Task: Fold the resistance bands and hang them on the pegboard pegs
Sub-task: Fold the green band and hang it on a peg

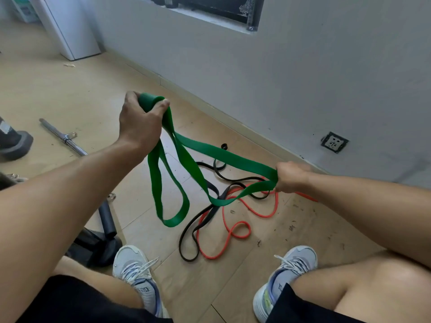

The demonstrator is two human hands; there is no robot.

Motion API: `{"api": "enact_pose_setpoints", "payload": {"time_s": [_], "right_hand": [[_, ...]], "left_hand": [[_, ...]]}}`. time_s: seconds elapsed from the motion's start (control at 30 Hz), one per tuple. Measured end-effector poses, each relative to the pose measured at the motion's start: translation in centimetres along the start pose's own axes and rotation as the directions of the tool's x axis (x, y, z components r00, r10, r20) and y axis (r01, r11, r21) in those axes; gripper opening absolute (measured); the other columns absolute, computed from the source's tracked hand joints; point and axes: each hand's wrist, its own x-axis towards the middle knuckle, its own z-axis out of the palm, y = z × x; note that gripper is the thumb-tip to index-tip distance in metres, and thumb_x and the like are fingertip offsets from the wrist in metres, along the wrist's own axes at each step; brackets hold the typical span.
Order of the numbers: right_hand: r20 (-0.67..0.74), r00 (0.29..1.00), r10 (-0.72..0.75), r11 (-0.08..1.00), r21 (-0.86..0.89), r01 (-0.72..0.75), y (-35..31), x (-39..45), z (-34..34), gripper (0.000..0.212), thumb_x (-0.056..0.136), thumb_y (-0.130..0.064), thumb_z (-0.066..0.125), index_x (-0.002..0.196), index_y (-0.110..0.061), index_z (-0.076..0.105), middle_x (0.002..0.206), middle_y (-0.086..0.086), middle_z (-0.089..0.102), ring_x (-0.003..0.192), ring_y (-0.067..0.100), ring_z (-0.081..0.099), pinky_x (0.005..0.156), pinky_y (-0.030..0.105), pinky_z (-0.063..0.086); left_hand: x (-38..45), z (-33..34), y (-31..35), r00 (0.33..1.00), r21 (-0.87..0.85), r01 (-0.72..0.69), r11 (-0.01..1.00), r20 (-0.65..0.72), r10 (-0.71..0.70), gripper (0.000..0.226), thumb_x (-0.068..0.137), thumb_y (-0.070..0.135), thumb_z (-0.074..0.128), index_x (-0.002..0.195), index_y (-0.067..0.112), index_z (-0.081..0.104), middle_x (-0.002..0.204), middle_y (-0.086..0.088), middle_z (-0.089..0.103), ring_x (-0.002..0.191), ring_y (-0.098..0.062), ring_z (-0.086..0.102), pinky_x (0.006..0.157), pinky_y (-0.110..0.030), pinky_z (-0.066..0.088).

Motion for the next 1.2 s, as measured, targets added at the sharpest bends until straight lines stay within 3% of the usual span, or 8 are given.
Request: {"api": "enact_pose_setpoints", "payload": {"time_s": [0.17,0.5,0.67,0.73,0.83,1.0,1.1,1.2], "right_hand": [[-0.07,0.998,0.001,0.994,-0.111,-0.009,0.1,0.0,-0.3,0.052,0.087,-0.076,0.059,0.082,-0.025,0.062,0.08,-0.006,0.064,0.08,0.017,0.064,0.066,0.029,0.046],[0.214,0.974,-0.079,0.996,0.058,0.068,0.2,-0.3,0.0,0.018,0.093,-0.035,0.069,0.099,-0.021,0.059,0.086,-0.002,0.063,0.085,0.018,0.065,0.069,0.029,0.053],[0.228,0.936,-0.268,0.963,0.086,0.254,-1.3,-0.5,0.6,0.047,0.087,-0.04,0.079,0.126,-0.02,0.062,0.107,-0.004,0.068,0.104,0.023,0.063,0.079,0.027,0.051],[0.097,0.915,-0.392,0.877,0.34,0.339,-3.1,-1.3,-0.6,0.068,0.087,-0.044,0.08,0.146,-0.026,0.051,0.134,-0.009,0.063,0.127,0.024,0.059,0.097,0.025,0.047],[-0.097,0.842,-0.53,0.599,0.66,0.454,-6.3,-3.2,-3.5,0.095,0.08,-0.044,0.087,0.16,-0.033,0.035,0.159,-0.007,0.047,0.142,0.015,0.048,0.115,0.034,0.042],[-0.204,0.796,-0.57,0.367,0.804,0.469,-8.7,-4.1,-5.2,0.055,0.077,-0.037,0.091,0.126,-0.029,0.066,0.13,-0.008,0.071,0.128,0.01,0.062,0.114,0.043,0.046],[-0.248,0.817,-0.52,0.268,0.861,0.433,-8.6,-4.2,-5.3,0.037,0.08,-0.021,0.089,0.105,-0.017,0.062,0.112,0.004,0.079,0.11,0.021,0.074,0.107,0.049,0.052],[-0.285,0.838,-0.466,0.258,0.862,0.437,-7.8,-4.5,-6.1,0.035,0.083,-0.015,0.087,0.105,-0.012,0.06,0.105,0.013,0.078,0.098,0.029,0.076,0.095,0.046,0.06]], "left_hand": [[-0.2,0.4,-0.1,0.999,0.034,-0.022,0.999,0.031,0.021,0.039,0.088,0.042,0.069,0.108,0.015,0.05,0.103,-0.004,0.061,0.099,-0.027,0.067,0.088,-0.046,0.059],[-0.5,-0.3,-0.6,0.985,0.03,0.002,1.0,0.175,-0.007,0.047,0.078,0.052,0.074,0.103,0.016,0.056,0.104,-0.01,0.066,0.097,-0.03,0.069,0.087,-0.048,0.06],[-1.6,0.1,0.6,0.934,0.044,-0.125,0.991,0.342,0.103,0.046,0.072,0.049,0.079,0.1,0.016,0.063,0.103,-0.009,0.074,0.097,-0.029,0.071,0.091,-0.052,0.057],[-2.3,0.5,1.0,0.874,0.063,-0.208,0.976,0.46,0.157,0.032,0.079,0.038,0.082,0.1,0.018,0.066,0.101,-0.002,0.074,0.098,-0.021,0.07,0.094,-0.045,0.056],[-3.1,1.2,1.4,0.801,0.075,-0.314,0.947,0.557,0.221,0.022,0.082,0.031,0.081,0.096,0.02,0.069,0.093,0.003,0.073,0.095,-0.015,0.069,0.095,-0.041,0.056],[-3.2,1.1,1.8,0.797,0.045,-0.294,0.955,0.563,0.219,0.029,0.078,0.04,0.082,0.093,0.019,0.069,0.09,0.001,0.073,0.09,-0.018,0.071,0.091,-0.043,0.057],[-3.0,0.6,2.0,0.815,0.032,-0.262,0.964,0.543,0.204,0.043,0.071,0.055,0.076,0.093,0.019,0.069,0.092,-0.006,0.071,0.09,-0.025,0.067,0.088,-0.045,0.053],[-2.7,0.3,1.8,0.818,0.002,-0.205,0.979,0.55,0.17,0.034,0.082,0.038,0.08,0.097,0.011,0.066,0.089,-0.013,0.07,0.085,-0.029,0.067,0.084,-0.044,0.054]]}}
